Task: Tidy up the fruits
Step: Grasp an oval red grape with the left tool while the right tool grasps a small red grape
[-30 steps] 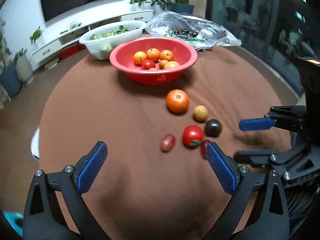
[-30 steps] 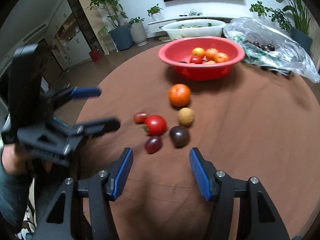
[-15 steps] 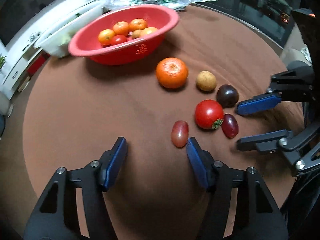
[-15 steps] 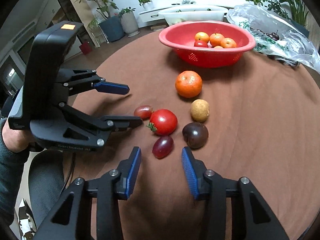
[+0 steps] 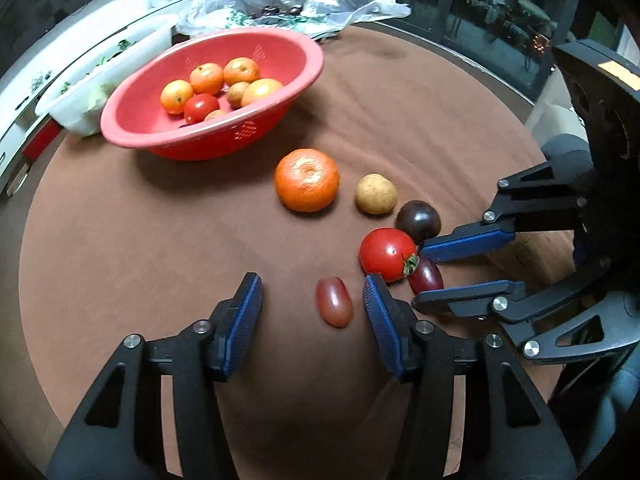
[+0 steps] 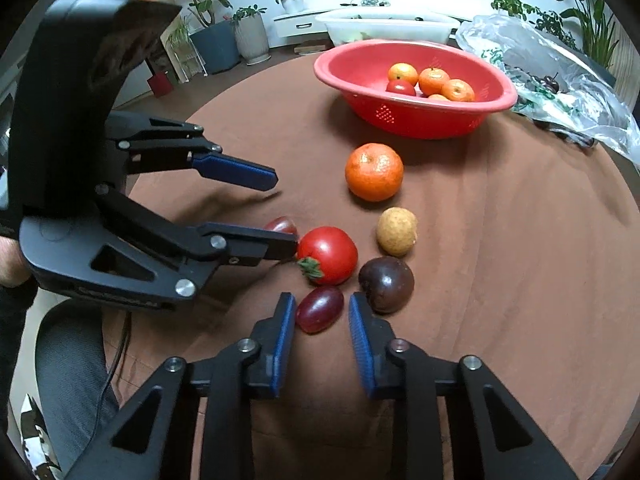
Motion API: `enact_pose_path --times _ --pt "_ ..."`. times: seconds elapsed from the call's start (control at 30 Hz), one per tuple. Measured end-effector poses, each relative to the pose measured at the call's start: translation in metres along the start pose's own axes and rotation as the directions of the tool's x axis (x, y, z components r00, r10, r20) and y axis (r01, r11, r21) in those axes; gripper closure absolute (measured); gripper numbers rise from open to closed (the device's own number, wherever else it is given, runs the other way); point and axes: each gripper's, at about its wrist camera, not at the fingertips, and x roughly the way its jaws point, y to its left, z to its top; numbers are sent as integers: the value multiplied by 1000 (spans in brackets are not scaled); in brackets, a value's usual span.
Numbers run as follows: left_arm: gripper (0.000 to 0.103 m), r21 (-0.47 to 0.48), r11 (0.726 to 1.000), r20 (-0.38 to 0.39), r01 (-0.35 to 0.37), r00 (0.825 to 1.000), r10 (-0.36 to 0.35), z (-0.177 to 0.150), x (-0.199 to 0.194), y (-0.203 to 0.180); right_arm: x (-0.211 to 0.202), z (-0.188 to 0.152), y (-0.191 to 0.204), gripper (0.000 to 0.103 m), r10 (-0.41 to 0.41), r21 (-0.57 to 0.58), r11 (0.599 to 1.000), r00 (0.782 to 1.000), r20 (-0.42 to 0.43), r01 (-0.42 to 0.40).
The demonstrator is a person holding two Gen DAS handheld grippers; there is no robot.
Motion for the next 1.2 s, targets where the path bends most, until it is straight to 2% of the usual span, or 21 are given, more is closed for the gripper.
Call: enact_pose_path --times 0.1,0.33,0.6,0.8,0.9,1.2 --pt "52 15 999 -37 -33 999 33 0 6 -2 0 0 0 75 0 -8 1000 1000 -4 0" --pt "53 -13 999 -40 -38 999 37 0 9 -1 0 -2 1 75 -4 -13 1000 1000 -7 4" --pt "72 -19 999 -47 -36 998 35 -2 9 -9 0 -4 3 76 -12 -16 1000 1000 -13 11" --pt "77 -22 999 -52 -40 998 39 -1 9 -13 2 -1 2 76 -14 -18 1000 1000 -18 14" --pt "85 -20 999 -56 -38 998 36 0 9 -16 3 -1 2 77 -16 -20 1000 1000 -20 16" --pt "87 -30 998 -56 -53 997 51 -1 9 -21 5 0 2 77 -9 -22 1000 1000 -24 9"
